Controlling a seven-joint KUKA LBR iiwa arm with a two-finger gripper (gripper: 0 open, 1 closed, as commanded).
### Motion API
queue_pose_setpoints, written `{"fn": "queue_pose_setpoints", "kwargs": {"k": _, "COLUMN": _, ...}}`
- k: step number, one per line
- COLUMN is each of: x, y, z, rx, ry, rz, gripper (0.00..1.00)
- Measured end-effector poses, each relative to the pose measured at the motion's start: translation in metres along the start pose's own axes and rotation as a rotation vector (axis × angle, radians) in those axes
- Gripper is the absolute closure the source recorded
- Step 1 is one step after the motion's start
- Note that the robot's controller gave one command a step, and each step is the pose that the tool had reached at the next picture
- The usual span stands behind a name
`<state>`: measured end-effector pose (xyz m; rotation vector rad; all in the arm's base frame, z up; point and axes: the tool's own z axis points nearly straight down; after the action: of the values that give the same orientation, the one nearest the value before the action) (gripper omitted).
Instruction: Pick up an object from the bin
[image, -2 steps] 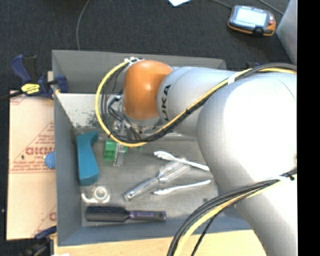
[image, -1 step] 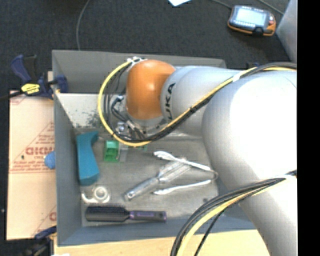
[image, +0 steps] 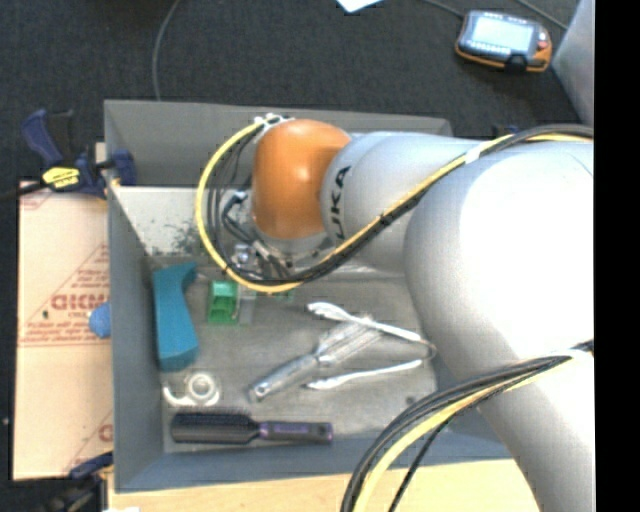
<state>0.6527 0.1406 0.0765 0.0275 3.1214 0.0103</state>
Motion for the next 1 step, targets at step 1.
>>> {"fn": "queue_pose_setpoints", "kwargs": {"k": 1, "x": 0.0029, "y": -0.0006, "z": -0.0292, "rx": 0.002, "ry": 0.011, "rz": 0.0, "gripper": 1.0}}
